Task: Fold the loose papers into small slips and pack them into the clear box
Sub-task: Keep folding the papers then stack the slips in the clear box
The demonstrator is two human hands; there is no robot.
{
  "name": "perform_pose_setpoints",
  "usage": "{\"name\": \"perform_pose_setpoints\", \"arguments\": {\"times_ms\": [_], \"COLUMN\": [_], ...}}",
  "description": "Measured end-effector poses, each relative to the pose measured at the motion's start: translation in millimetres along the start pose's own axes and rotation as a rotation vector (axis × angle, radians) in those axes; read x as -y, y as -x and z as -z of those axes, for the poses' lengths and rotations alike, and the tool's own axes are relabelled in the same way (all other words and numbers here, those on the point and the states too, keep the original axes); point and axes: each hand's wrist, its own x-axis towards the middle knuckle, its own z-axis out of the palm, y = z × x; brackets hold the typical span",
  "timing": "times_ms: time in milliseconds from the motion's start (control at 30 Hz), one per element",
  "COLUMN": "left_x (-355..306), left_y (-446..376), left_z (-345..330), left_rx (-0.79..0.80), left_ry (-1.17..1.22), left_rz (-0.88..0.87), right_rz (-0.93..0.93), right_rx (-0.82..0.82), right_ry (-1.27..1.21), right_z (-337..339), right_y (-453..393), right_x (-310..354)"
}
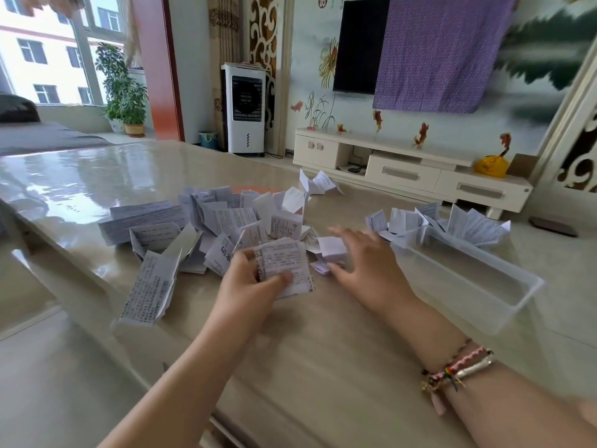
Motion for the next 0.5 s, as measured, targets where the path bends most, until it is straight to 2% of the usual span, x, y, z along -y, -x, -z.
{"name": "perform_pose_setpoints", "arguments": {"times_ms": [200, 233, 300, 367, 400, 500], "left_x": [-12.7, -14.2, -14.8, -12.9, -12.9, -12.4], "left_y": [0.1, -0.1, -0.8, -1.0, 0.2, -1.5], "left_z": [0.2, 0.3, 0.1, -0.6, -2.3, -5.4], "left_rx": [0.087, 0.114, 0.159, 0.193, 0.212, 0.228], "left_ry": [0.222, 0.263, 0.324, 0.341, 0.353, 0.437], "left_rz": [0.121, 0.139, 0.174, 0.199, 0.207, 0.215], "right_rz": [-0.034, -0.044, -0.027, 0.085, 0.171, 0.407], "right_rx": [-0.054, -0.089, -0.263, -0.449, -0.489, -0.399], "right_ry": [-0.081, -0.116, -0.187, -0.3, -0.356, -0.395], "right_z": [-3.8, -0.8, 8.2, 19.5, 23.6, 20.6], "right_y": [-2.7, -0.9, 4.9, 12.5, 16.2, 22.5], "right_x": [-3.5, -3.2, -0.8, 8.1, 14.3, 31.4]}}
